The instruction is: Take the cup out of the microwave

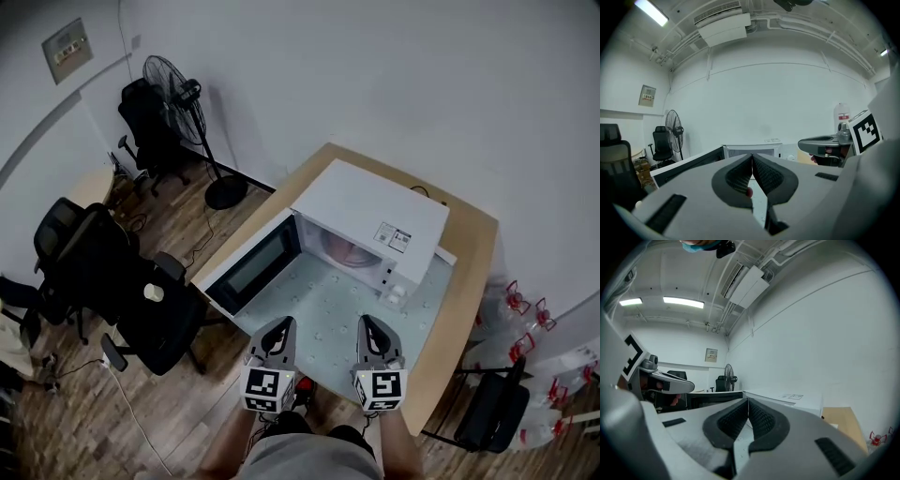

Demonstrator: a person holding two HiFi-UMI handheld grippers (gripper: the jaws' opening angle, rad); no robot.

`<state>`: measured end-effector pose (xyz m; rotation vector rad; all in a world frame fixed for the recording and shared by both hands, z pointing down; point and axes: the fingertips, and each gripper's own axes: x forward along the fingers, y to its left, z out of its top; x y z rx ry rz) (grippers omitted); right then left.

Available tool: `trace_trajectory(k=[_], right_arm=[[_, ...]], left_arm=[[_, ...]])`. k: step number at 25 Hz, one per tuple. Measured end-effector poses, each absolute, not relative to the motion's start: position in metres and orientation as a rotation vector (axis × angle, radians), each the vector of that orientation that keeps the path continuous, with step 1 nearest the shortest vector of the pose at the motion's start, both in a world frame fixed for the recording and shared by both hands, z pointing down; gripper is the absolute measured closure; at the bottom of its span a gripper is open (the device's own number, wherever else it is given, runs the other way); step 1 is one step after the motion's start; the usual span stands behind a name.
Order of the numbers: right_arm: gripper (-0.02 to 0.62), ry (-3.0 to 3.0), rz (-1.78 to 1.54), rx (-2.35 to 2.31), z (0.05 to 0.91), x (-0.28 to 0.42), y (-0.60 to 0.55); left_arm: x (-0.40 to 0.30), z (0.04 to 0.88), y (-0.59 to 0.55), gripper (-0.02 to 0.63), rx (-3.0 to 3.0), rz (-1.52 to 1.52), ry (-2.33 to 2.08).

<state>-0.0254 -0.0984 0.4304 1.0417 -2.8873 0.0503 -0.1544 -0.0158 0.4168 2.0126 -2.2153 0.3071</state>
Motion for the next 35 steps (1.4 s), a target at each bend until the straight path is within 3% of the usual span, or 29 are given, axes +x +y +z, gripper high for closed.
trace_trajectory(k=[16, 35], right_arm=[[0.577, -2.763, 0.144, 1.200, 0.471, -0.110, -0.187], [0.575, -2.647, 0.248, 1.275, 0.544, -0.154, -0.260]], left_arm=[[-0.234, 0.460, -0.122, 0.583, 2.132, 0.350, -1.993], [-0.277, 0.522, -0.193, 0.583, 2.137, 0.366, -1.847]])
